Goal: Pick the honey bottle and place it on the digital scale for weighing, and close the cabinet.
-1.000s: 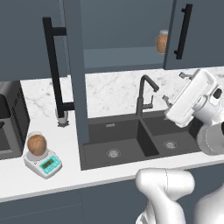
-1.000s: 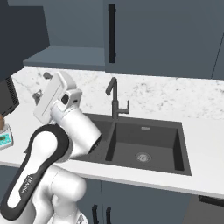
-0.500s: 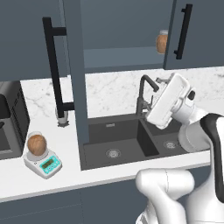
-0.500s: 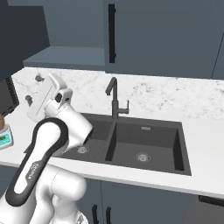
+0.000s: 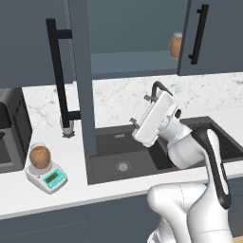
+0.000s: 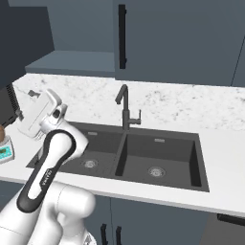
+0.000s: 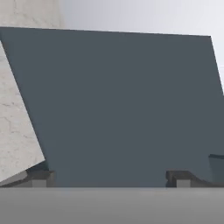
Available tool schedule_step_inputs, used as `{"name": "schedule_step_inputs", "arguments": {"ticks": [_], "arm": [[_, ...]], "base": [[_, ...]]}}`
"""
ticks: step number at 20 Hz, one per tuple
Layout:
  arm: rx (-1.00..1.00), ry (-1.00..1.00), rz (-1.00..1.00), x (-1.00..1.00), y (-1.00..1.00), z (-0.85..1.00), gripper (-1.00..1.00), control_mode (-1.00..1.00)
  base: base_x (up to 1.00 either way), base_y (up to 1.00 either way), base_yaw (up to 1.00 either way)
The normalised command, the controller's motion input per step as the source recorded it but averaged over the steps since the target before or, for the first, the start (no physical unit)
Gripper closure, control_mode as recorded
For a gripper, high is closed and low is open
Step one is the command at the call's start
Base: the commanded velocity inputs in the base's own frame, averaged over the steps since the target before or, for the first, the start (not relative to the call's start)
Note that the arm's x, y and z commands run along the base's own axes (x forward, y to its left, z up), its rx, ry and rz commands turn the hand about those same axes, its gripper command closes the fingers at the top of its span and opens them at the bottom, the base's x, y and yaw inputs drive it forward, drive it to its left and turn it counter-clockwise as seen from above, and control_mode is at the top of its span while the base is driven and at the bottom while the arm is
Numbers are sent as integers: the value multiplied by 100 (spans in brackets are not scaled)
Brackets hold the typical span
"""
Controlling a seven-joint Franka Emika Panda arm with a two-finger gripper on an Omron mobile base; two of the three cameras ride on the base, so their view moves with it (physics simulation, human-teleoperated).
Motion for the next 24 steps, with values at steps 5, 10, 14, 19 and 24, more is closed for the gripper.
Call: {"name": "schedule_step_inputs", "arguments": {"ticks": [5, 10, 14, 19, 24], "arm": [[16, 5, 8, -45, 89, -56, -100, -100], [6, 7, 5, -92, 38, -7, -100, -100], [2, 0, 0, -100, 22, 0, -100, -100], [0, -6, -1, -100, 3, 1, -100, -100], [0, -9, -23, -100, -8, 23, -100, -100]], "base": [[0, 0, 0], [0, 0, 0], [0, 0, 0], [0, 0, 0], [0, 0, 0]]}}
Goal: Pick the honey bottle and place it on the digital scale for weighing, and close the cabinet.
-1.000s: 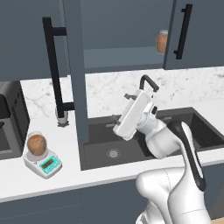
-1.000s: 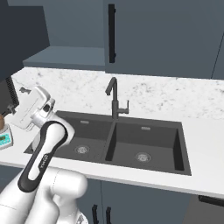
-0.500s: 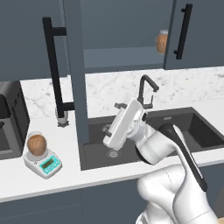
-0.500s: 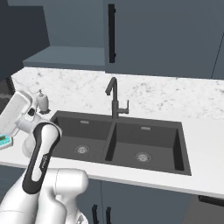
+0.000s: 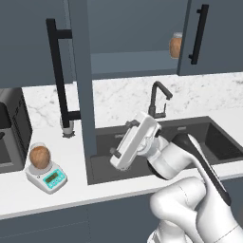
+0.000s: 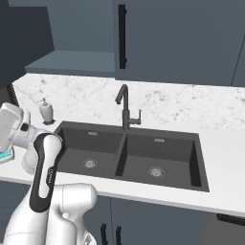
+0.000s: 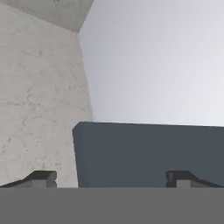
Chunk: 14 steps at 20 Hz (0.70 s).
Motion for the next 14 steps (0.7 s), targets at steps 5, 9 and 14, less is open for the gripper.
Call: {"name": "schedule_step_inputs", "arguments": {"ticks": [5, 9, 14], "arm": [[0, -3, -62, -95, -1, 12, -100, -100], [0, -5, -70, -86, 0, 0, -100, -100], [7, -1, -60, -98, -21, 1, -100, -100]], "base": [[0, 0, 0], [0, 0, 0], [0, 0, 0]]}}
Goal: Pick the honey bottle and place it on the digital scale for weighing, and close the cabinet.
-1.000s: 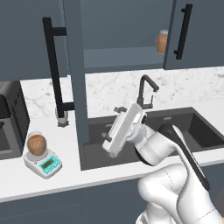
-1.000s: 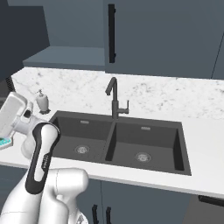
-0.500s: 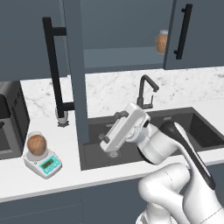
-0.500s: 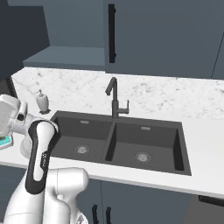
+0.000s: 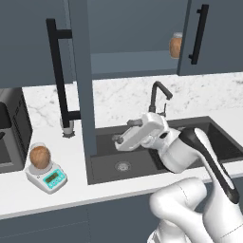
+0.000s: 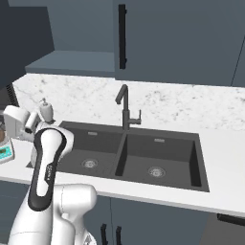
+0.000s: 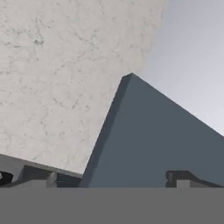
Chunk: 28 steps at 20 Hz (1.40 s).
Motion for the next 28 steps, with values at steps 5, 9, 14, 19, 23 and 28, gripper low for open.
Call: {"name": "schedule_step_inputs", "arguments": {"ticks": [5, 9, 14, 19, 23, 28], "arm": [[4, 0, -52, -93, -47, 14, -100, -100], [-2, -5, -75, -71, -4, -17, -100, -100], [1, -20, -79, -78, 41, -64, -100, -100], [26, -51, -62, -59, 80, -68, -100, -100], [12, -56, -62, -61, 87, -42, -100, -100], [8, -57, -53, -81, 100, -31, -100, -100]], "base": [[0, 0, 0], [0, 0, 0], [0, 0, 0], [0, 0, 0], [0, 0, 0], [0, 0, 0]]}}
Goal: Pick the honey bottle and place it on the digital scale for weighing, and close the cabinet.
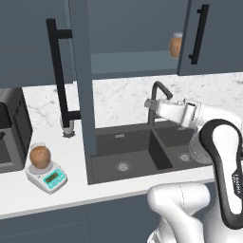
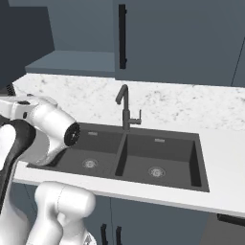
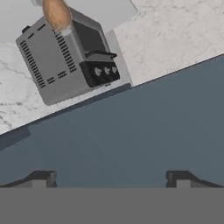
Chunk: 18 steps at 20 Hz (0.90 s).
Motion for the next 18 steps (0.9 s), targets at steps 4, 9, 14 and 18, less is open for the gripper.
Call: {"name": "schedule_step_inputs", "arguments": {"ticks": [4, 9, 14, 18], "arm": [[3, -59, -55, -70, 100, -21, -100, -100], [5, -56, -53, -79, 100, -50, -100, -100], [14, -57, -43, -64, 100, -97, -100, -100], [17, -55, -43, -64, 100, -100, -100, -100]], "base": [[0, 0, 0], [0, 0, 0], [0, 0, 0], [0, 0, 0]]}}
